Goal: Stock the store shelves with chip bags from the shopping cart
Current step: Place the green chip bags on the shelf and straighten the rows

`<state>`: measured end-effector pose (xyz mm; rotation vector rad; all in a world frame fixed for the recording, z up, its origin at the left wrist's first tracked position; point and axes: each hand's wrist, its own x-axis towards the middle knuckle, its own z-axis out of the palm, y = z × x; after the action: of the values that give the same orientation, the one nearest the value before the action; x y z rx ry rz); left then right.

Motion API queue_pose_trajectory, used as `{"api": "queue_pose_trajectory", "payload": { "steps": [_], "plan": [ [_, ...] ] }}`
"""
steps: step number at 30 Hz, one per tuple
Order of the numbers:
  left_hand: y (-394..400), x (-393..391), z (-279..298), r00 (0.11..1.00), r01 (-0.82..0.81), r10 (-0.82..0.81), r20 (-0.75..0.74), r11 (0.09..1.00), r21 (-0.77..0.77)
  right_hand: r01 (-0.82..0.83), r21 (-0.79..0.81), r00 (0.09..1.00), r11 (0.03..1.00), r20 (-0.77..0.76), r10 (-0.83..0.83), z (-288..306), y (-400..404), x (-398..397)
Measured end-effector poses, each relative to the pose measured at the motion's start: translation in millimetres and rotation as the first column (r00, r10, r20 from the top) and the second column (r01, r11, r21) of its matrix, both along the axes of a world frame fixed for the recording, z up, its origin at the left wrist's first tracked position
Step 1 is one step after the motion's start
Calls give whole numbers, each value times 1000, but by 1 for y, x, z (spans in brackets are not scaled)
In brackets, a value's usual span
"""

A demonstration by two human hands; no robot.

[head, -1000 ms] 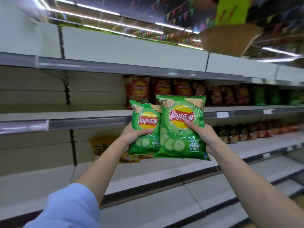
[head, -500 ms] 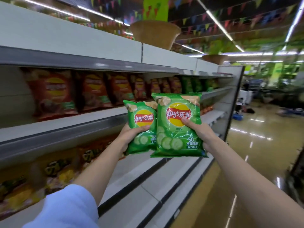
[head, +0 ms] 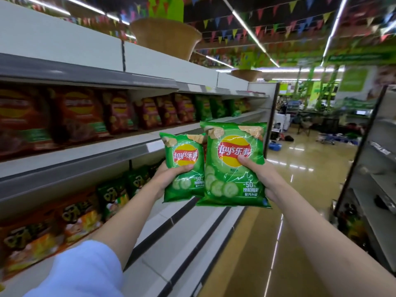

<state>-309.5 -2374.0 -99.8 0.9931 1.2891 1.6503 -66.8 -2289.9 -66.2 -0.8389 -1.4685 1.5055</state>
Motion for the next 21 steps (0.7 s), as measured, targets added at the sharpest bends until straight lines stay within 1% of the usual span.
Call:
{"api": "queue_pose_trajectory", "payload": {
  "steps": [4, 7, 12, 21],
  "plan": [
    [76, 36, 17, 999, 4, -3, -33, 999, 32, -5, 16, 1000, 1000, 1, 5, 10, 69, 34],
    [137, 66, 30, 999, 33, -32, -13, 997, 76, 9, 49, 1000, 999, 10, -10, 24, 123, 64],
    [226, 119, 33, 999, 51, -50, -16, 993, 106, 46, 81, 998, 996, 27, -49, 33, 205, 114],
    [363, 173, 31, 993, 117, -115, -34, 991, 60, 122, 21, 992, 992, 29, -122, 19, 329, 169]
  ]
}}
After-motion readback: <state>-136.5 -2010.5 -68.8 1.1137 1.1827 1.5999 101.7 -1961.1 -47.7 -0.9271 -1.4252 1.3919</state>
